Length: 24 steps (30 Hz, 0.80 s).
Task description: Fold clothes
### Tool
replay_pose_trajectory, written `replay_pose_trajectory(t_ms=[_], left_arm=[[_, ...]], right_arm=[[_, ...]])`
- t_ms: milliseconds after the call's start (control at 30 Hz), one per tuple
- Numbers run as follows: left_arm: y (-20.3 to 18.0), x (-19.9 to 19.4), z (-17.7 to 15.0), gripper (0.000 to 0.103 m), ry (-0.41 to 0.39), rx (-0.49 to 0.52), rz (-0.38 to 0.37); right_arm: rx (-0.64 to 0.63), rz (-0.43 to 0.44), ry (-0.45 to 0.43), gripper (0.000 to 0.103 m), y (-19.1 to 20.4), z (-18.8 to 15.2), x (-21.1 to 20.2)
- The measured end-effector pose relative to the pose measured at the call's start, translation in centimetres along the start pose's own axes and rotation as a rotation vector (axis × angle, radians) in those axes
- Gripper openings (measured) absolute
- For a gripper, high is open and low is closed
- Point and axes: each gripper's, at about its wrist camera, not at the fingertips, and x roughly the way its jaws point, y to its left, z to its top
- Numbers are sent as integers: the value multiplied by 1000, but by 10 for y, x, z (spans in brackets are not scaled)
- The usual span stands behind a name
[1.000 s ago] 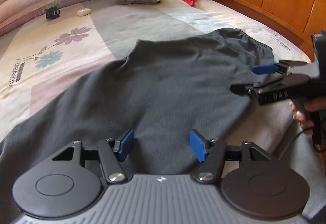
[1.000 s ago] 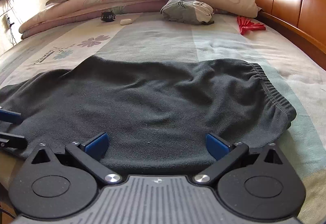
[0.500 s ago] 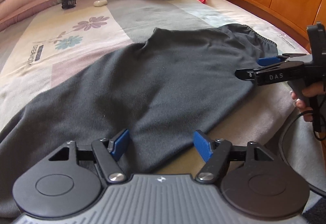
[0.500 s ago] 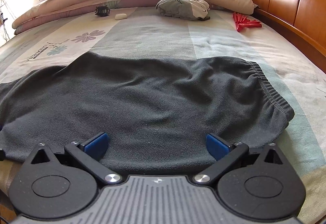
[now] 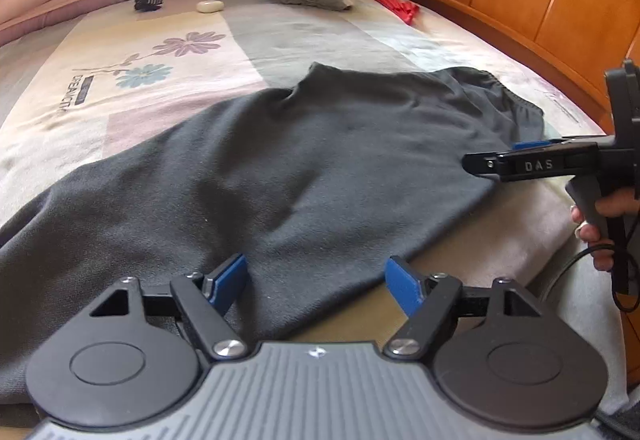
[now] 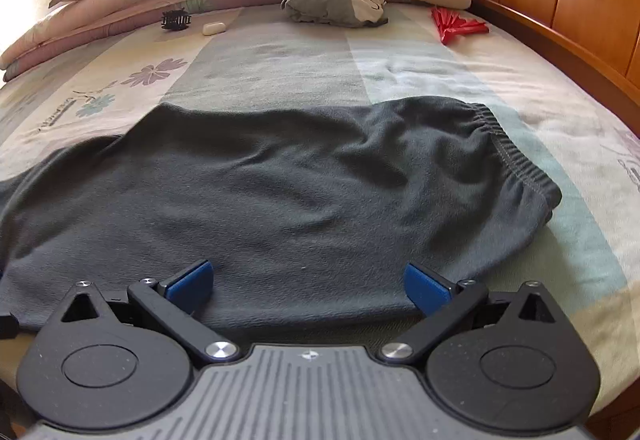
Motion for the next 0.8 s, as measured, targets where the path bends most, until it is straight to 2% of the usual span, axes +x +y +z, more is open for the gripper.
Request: replay_pose_trajectory(t_ms=[133,300,400,600,800], left_arm=[[13,-17,9,76,-20,-32,-43],[67,-58,27,76,-75,-86,9],[110,-93,28,76,-109,-151,69],[191,-155,8,77,-136,-295,238],[228,-192,-34,77,-137,-492,287]], right_arm=[[54,89,-2,103,11,3,-12],[69,174,-6,103,35,8,-22],[65,215,-8,103,51,10,-28],[39,324,-14,103,88,19,-33],[37,484,4,103,117,25,-30]])
